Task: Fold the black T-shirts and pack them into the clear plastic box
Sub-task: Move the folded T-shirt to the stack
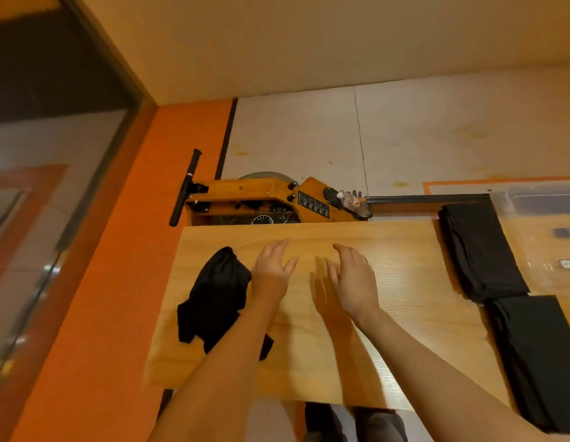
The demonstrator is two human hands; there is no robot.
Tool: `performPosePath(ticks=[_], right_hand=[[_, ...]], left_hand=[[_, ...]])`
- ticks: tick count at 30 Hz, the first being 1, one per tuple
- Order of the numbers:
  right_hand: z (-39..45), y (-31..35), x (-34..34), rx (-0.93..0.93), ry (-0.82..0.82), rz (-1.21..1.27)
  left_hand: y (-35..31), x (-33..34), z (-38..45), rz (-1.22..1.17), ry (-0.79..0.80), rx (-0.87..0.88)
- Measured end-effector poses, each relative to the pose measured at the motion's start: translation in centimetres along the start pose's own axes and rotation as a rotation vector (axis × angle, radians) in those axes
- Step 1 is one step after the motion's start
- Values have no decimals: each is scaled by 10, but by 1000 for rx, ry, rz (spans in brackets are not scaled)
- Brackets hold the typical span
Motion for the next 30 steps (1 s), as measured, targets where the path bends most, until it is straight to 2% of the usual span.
performPosePath(ticks=[7, 14, 22, 30], right_hand=[[-40, 51, 56, -123, 196, -19], [-68, 76, 96, -198, 335, -13], [-66, 102, 128, -315, 478, -30], [-52, 129, 154, -446, 558, -124]], left_hand=[[83, -53, -55, 52, -104, -128], [145, -76, -107, 44, -166, -283], [182, -79, -134, -45, -213, -417], [193, -80, -127, -3, -246, -477]])
Point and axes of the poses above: each hand's wrist, its own z-axis towards the middle knuckle, its own x-axis out of the palm, y = z × x, the point moved 1 cm from there along z, towards the middle knuckle, and after that the axes turned 8 degrees about -y, right-handed, at the moved point
